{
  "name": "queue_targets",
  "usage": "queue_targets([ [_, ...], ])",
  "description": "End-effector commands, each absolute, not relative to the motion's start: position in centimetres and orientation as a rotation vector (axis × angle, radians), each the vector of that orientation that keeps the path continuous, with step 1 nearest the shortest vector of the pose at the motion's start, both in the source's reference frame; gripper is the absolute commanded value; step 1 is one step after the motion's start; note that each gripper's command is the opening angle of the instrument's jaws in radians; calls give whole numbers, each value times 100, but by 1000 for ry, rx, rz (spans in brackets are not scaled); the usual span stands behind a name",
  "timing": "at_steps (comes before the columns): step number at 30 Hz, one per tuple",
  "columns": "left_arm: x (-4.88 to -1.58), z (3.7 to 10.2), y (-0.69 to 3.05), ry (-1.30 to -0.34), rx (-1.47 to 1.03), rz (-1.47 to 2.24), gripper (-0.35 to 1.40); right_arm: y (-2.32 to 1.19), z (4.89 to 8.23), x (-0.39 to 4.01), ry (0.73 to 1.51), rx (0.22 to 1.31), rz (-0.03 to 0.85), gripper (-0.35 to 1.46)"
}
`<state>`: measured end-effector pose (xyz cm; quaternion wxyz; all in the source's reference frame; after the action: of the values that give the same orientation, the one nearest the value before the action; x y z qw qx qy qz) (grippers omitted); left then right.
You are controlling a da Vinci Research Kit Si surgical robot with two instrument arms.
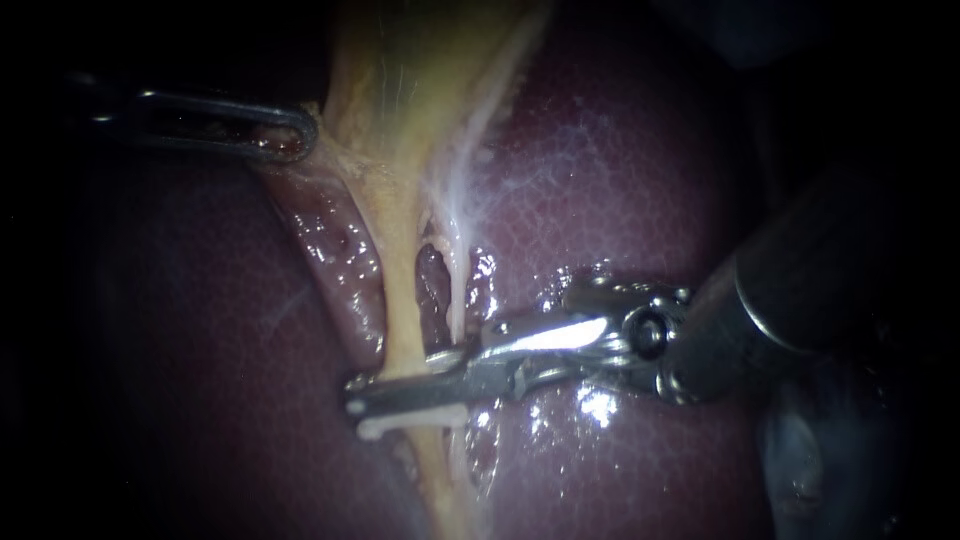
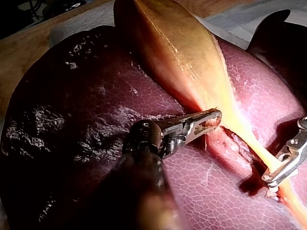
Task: Going back second clip left tube
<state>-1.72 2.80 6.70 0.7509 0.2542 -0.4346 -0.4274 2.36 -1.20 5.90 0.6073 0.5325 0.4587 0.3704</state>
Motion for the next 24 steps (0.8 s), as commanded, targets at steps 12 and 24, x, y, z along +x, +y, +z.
queue_targets([
  [12, -172, 672, 279, -949, 555, -933, -35, -120, 597, 236, 1160, 1114, 668, 40],
  [24, -172, 672, 279, -949, 554, -933, -35, -113, 586, 200, 1196, 781, 367, 48],
])
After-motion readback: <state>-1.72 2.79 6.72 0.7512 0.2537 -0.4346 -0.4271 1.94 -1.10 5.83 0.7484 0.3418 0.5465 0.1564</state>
